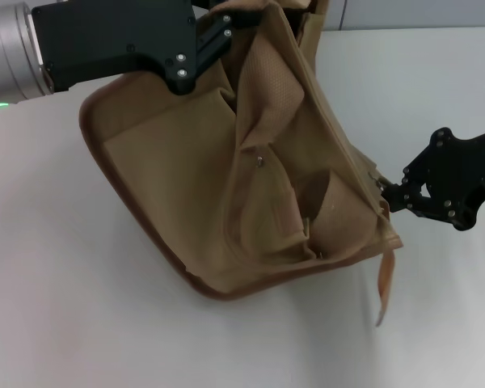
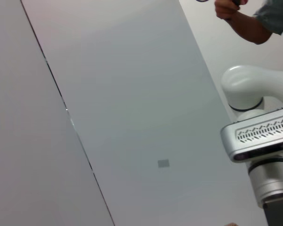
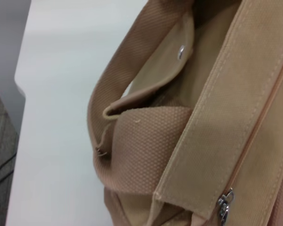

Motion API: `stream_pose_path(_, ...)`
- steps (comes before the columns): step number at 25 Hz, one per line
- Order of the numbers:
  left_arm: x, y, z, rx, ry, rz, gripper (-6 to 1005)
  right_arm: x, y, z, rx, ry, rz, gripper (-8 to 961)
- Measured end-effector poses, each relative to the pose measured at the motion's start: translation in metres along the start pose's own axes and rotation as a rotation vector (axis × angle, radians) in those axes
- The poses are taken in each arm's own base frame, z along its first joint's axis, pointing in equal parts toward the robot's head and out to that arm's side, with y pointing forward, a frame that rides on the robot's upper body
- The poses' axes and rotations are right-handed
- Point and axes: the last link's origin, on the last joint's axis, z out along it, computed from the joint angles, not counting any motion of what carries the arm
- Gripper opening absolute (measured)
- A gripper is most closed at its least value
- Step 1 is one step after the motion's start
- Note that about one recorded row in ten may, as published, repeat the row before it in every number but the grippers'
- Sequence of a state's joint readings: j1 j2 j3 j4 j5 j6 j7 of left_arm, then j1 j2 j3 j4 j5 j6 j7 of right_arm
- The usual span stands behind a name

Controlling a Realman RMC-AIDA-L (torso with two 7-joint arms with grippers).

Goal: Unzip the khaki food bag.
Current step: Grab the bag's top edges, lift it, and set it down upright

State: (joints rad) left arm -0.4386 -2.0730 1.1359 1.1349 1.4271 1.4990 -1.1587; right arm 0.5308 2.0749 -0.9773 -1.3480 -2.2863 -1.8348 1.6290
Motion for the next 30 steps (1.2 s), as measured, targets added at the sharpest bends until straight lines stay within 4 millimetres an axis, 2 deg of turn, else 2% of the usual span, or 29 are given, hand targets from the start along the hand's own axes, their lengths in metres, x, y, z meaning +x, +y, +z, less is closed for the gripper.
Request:
stream_pose_path(7,0.001,-0.001,0.001,0.000,0.002,0.000,59,0.003,-0.002,-0.002,0.020,-0.015,0.031,7)
stream_pose_path(13,0.000,-0.003,0.003,0.020,0.006,-0.012,59,-0.003,-0.006,-0.015,0.088,-0.170,0.065,7)
stream_pose_path(16,0.001,-0.004,0.001,0.039,0.028,-0.025,60,0.006,-0.007,-0.027,0.157,-0.230,0.068,74)
stream_pose_path(18,0.002,-0.005,0.000,0.048,0.035,-0.031,60,0.010,-0.008,-0.028,0.171,-0.230,0.065,119)
stream_pose_path(20,0.002,-0.006,-0.001,0.056,0.036,-0.032,60,0.021,-0.006,-0.027,0.190,-0.222,0.065,258)
stream_pose_path(21,0.001,-0.007,-0.001,0.060,0.035,-0.033,60,0.032,-0.005,-0.026,0.208,-0.207,0.067,327)
stream_pose_path(22,0.001,-0.007,-0.001,0.062,0.034,-0.034,61,0.032,-0.005,-0.026,0.208,-0.207,0.067,369)
stream_pose_path(26,0.001,-0.008,-0.001,0.061,0.034,-0.032,61,0.058,-0.010,-0.031,0.279,-0.195,0.097,535)
stream_pose_path(30,0.002,-0.008,0.000,0.059,0.035,-0.031,62,0.067,-0.017,-0.034,0.325,-0.184,0.108,623)
